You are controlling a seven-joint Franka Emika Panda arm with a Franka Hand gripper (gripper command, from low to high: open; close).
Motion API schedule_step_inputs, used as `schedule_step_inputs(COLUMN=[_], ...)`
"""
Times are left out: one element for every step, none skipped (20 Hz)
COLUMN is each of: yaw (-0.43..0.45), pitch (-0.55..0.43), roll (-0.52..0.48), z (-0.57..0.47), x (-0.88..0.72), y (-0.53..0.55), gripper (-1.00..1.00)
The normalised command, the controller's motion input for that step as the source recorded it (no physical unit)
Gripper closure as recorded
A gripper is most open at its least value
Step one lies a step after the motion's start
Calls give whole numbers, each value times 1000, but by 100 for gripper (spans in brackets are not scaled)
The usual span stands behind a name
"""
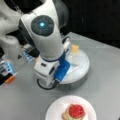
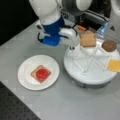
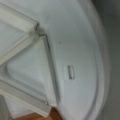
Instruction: Ingredient selection for cheeseburger or sandwich
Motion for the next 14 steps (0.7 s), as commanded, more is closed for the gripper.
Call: schedule_step_inputs(yaw=[-76, -93, -110, -106, -91, -86, -74, -58, -55, -55, -56, -45, -41, -38], pitch=[-145, -143, -147, -146, -148, -148, -151, -151, -159, -163, -164, -166, -171, -185], roll=[-288, -290, -310, -317, -311, -317, -318, -307, -314, -307, -294, -277, -264, -264], z=[-19, -8, 6, 8, 6, -3, -11, -31, -44, -67, -87, -97, -112, -127], x=[-366, -352, -341, -337, -322, -312, -306, -290, -288, -283, -275, -265, -263, -264], y=[377, 398, 419, 446, 438, 426, 407, 351, 323, 283, 247, 207, 188, 170], gripper=[-100, -100, -100, -100, -100, -100, -100, -100, -100, -100, -100, -100, -100, -100])
